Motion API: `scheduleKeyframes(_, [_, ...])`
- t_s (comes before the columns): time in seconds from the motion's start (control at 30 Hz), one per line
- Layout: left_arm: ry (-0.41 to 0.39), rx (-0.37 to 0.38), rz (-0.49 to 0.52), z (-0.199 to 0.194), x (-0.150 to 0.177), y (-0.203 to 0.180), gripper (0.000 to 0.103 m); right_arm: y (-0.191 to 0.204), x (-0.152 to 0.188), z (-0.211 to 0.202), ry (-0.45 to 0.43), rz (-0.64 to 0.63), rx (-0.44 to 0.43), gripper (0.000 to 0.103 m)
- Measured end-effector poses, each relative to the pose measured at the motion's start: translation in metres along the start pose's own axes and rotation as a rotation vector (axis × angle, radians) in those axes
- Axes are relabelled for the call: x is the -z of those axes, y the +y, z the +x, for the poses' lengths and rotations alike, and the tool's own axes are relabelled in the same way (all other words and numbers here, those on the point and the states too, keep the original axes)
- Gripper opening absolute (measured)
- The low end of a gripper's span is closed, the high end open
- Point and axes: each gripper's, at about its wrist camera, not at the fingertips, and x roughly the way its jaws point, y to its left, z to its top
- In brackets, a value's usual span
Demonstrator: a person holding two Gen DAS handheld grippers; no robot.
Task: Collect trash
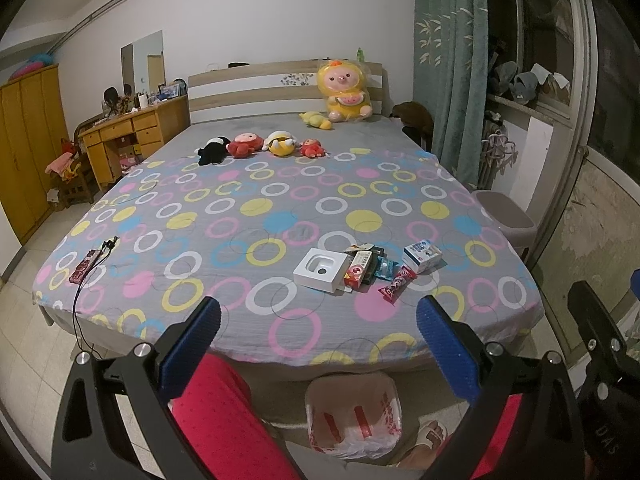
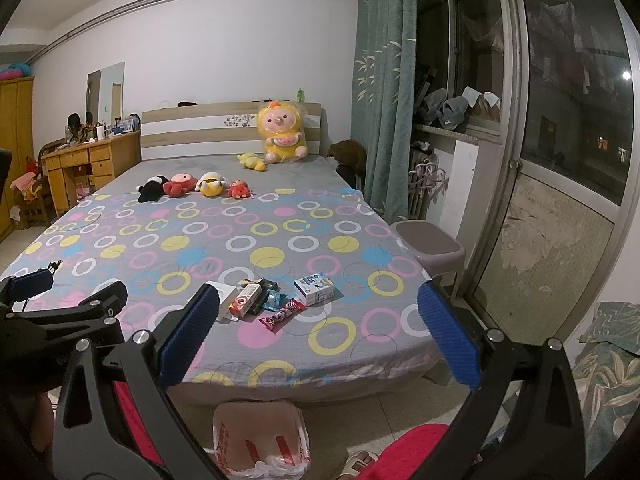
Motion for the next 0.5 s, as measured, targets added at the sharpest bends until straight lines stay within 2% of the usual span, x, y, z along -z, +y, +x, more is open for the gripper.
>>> scheduleKeyframes(0.5, [0.001, 0.001, 0.001, 0.0015, 0.0004, -0.002, 0.096, 0.001, -0.0015, -0.0007, 0.001, 0.0, 0.001, 0.097])
